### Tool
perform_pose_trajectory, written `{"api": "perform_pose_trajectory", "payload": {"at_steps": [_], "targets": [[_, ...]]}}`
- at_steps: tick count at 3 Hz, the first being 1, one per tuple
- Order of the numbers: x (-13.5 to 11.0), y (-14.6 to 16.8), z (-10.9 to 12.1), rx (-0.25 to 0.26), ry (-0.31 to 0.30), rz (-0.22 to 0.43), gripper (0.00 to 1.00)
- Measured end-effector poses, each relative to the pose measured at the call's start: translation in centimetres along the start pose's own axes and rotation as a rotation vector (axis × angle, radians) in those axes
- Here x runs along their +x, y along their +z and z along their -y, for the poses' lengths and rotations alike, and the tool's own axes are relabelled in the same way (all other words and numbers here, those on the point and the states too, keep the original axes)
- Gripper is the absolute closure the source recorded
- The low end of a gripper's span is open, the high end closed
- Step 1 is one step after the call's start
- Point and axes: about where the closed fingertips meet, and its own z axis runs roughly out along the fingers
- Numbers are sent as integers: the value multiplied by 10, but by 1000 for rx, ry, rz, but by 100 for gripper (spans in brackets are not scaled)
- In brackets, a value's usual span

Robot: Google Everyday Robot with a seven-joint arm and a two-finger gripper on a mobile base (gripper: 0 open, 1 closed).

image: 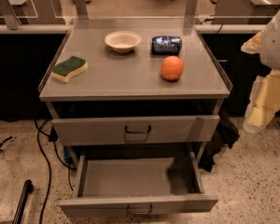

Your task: Place orange into middle drawer

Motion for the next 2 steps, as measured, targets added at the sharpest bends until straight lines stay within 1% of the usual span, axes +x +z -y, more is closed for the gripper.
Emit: {"api": "perform_pose_trajectory", "payload": {"at_steps": [1,2], "targets": [[0,0,0,0,0,0,0],[-1,6,17,15,21,42,0]]}}
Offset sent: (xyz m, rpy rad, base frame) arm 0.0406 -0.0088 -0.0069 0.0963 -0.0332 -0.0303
